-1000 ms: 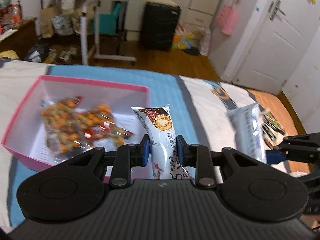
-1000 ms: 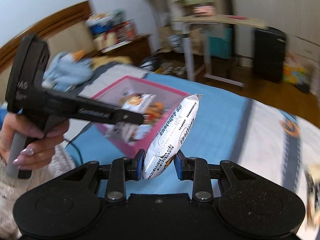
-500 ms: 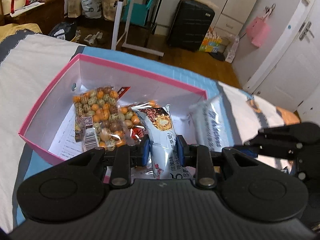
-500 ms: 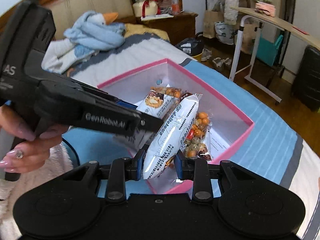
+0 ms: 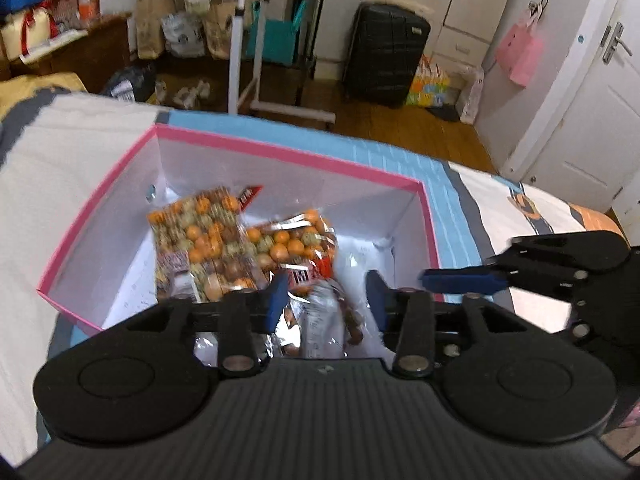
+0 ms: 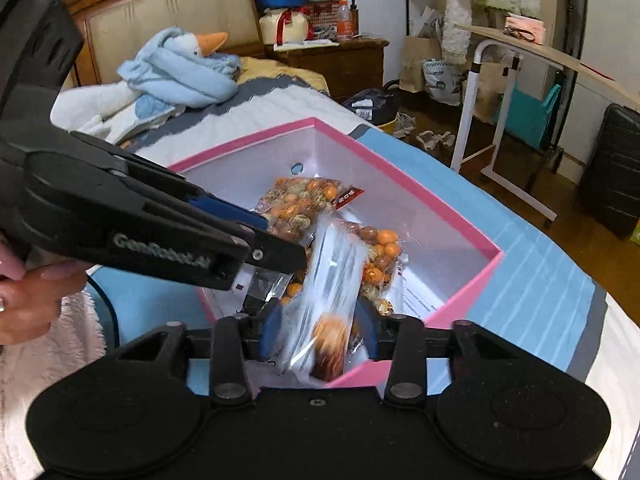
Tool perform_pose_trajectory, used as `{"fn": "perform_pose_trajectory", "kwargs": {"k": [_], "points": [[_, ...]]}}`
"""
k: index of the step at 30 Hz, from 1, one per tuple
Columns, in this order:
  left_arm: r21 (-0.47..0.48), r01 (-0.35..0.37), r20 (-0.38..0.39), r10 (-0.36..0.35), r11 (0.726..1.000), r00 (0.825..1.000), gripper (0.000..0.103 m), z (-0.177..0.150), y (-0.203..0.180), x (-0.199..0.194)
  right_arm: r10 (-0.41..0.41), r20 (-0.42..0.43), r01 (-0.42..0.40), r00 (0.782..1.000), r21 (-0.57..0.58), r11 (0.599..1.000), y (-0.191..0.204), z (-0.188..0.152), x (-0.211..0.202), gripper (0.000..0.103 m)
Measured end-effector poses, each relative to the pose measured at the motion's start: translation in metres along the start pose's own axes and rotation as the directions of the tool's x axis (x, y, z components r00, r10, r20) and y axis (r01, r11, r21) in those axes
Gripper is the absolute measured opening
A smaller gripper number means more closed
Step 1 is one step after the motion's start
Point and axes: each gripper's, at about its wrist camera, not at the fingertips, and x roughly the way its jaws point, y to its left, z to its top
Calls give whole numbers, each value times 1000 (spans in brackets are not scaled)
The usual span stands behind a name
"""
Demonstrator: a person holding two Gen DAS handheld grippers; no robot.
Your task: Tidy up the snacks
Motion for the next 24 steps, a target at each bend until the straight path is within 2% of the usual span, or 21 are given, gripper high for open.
{"fn": "perform_pose_trajectory", "kwargs": {"k": [4,6,9,13,18,20,24], "points": [[5,20,45,-20,1000,999,53,-5,-5,-17,-20,16,20,1000,38,999,-5,-8,-31,59],[20,21,69,-22,1000,997,54,-9,-10,-25,-51,50,47,997,79,996,-8,-17,-57,64],[63,17,101,-23,998,995,60,-14,-23,-35,-88,104,72,991,144,987,-17,-31,-98,64],[123,36,95,-48,992,994,61,-16,-44,-42,-168,131,143,977,181,973,-31,-56,-150,65],[186,90,90,-108,978,990,61,-22,-73,-53,-274,88,242,958,267,933,-61,-89,-197,71],[203,122,81,-141,971,987,61,-26,-87,-55,-299,43,270,953,320,908,-76,-103,-205,71],[225,186,32,-198,957,980,61,-36,-116,-48,-342,18,314,940,350,882,-100,-136,-211,73]]}}
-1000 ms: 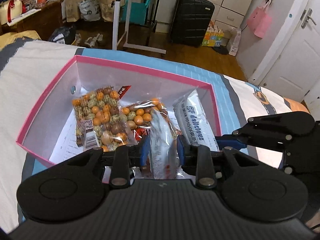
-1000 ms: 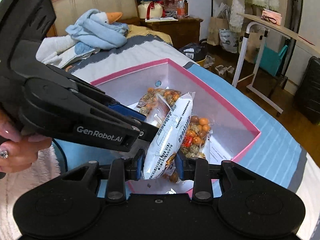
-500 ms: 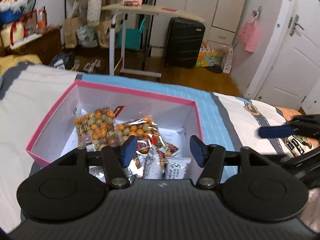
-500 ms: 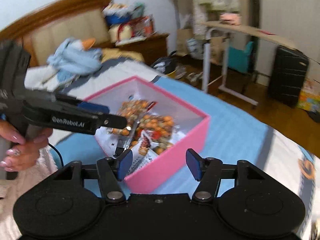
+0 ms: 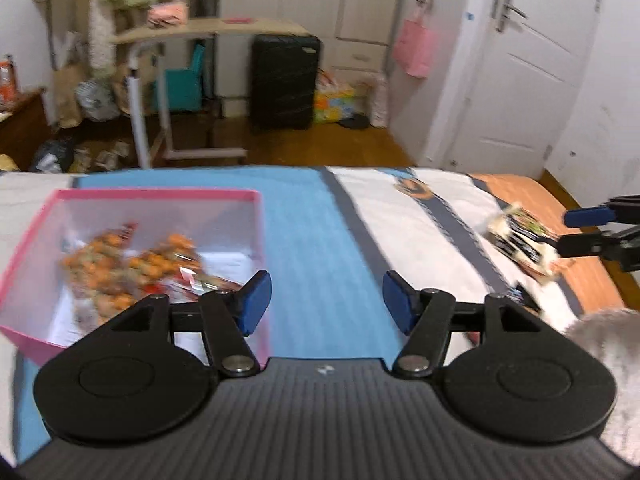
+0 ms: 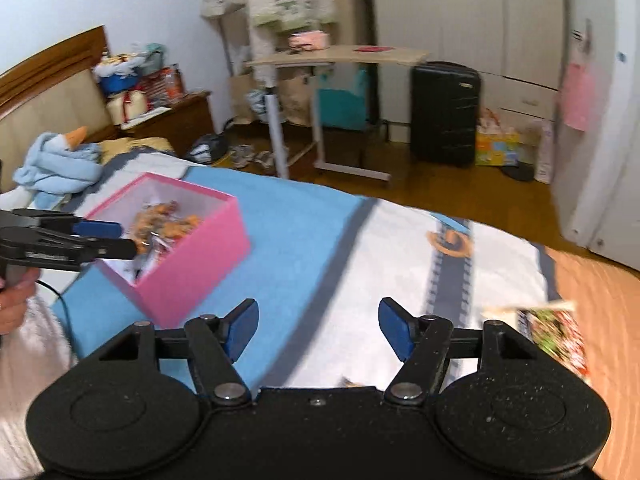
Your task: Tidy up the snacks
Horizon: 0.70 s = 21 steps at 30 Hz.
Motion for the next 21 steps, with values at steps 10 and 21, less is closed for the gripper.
{"fn": "perform_pose_trajectory", "kwargs": {"k": [10,21], "points": [[-102,89,-154,-105,991,983,69,-13,-45,69,-47,-141,55,989,59,997,-62,-39,30,91],[-56,113,-297,-124,992,947,87,-25,-100,140,46,-255,2,966,187,982,-102,-84,77,79]]}}
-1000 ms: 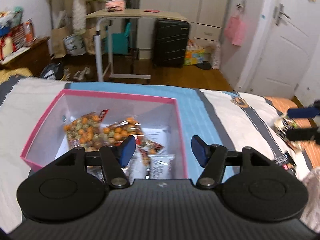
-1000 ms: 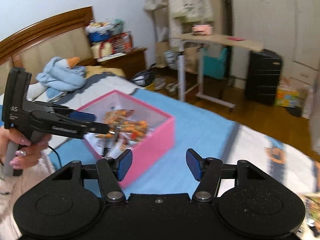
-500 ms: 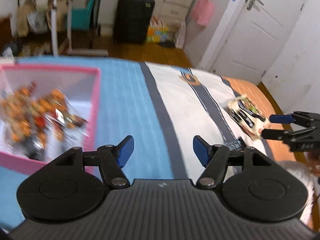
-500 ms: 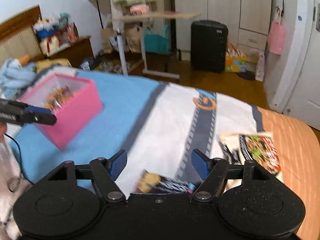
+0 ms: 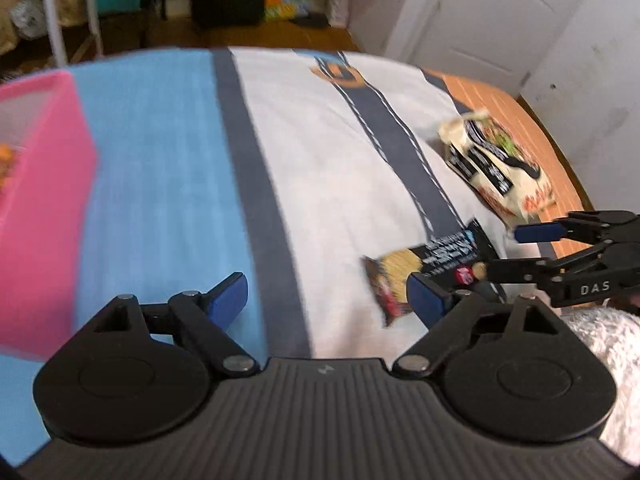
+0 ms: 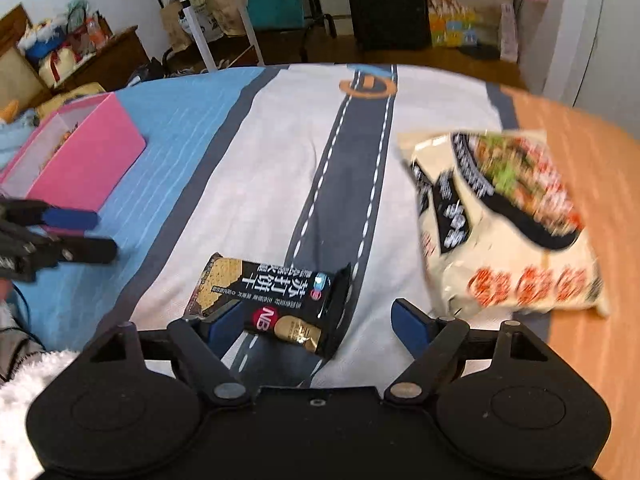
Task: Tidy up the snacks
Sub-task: 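Grasp the black NB cracker bar with the left tool while the right tool grasps it too, then carry the black NB cracker bar into the pink box and open both tools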
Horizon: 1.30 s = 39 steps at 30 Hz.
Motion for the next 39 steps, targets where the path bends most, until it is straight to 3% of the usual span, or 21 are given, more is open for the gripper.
{"fn": "perform_pose_trajectory", "kwargs": {"k": [3,7,12,15,18,22,29,32,39], "points": [[21,51,-60,-50,998,997,87,2,-7,25,50,0,-50,999,30,998,-7,-4,4,71],[-1,50,-98,-50,999,994,83,-2,-13,51,56,-18,-55,998,29,998,-11,-5,9,60],[-14,88,-111,-89,996,990,69,-6,-14,62,99,-18,-99,995,6,995,-11,-7,8,40],[-11,128,-94,-129,992,987,58,-5,-16,62,103,-22,-103,994,-12,995,-9,-7,10,40],[-39,176,-98,-179,984,979,58,-5,-17,66,118,-32,-118,993,6,993,-11,-5,17,40],[-44,189,-91,-193,981,977,58,-6,-23,68,153,-64,-151,986,42,988,-12,-2,28,44],[-86,207,-94,-215,975,972,58,0,-21,55,115,-126,-114,985,16,993,3,10,28,50],[-81,212,-93,-219,974,971,58,3,-23,46,81,-129,-86,988,-29,996,13,12,25,53],[-107,221,-64,-229,969,971,58,9,-22,22,84,-129,-86,988,-12,996,21,23,9,58]]}}
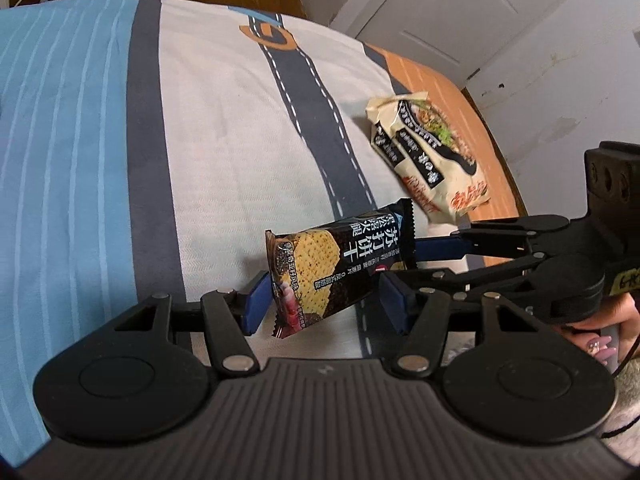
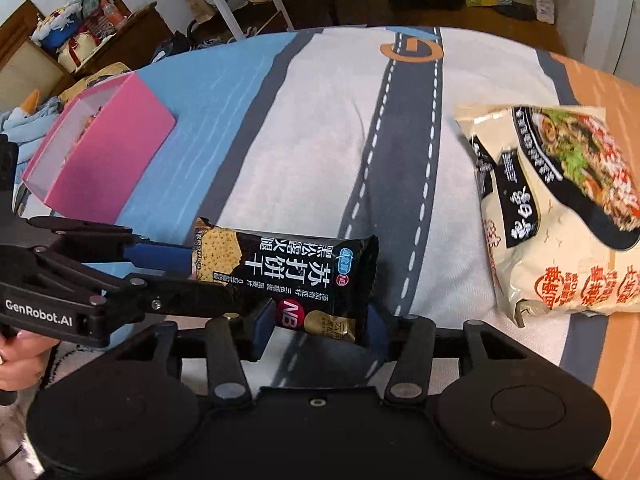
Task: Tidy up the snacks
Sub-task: 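Carry the black NB cracker bar into the pink box and open both tools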
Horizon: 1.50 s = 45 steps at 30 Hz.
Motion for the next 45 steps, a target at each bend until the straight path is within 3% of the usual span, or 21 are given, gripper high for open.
{"fn": "perform_pose_trajectory", "kwargs": {"k": [23,34,45], "points": [[-54,7,54,-4,999,999,58,-11,5,-85,-43,62,48,997,-72,996,81,9,-51,58],[-90,4,62,2,996,998,58,-35,20,-140,-11,106,28,994,-164,986,136,3,-71,58],[-125,-31,138,48,992,989,58,-44,56,-194,34,158,5,987,-241,971,194,21,-67,53]]}}
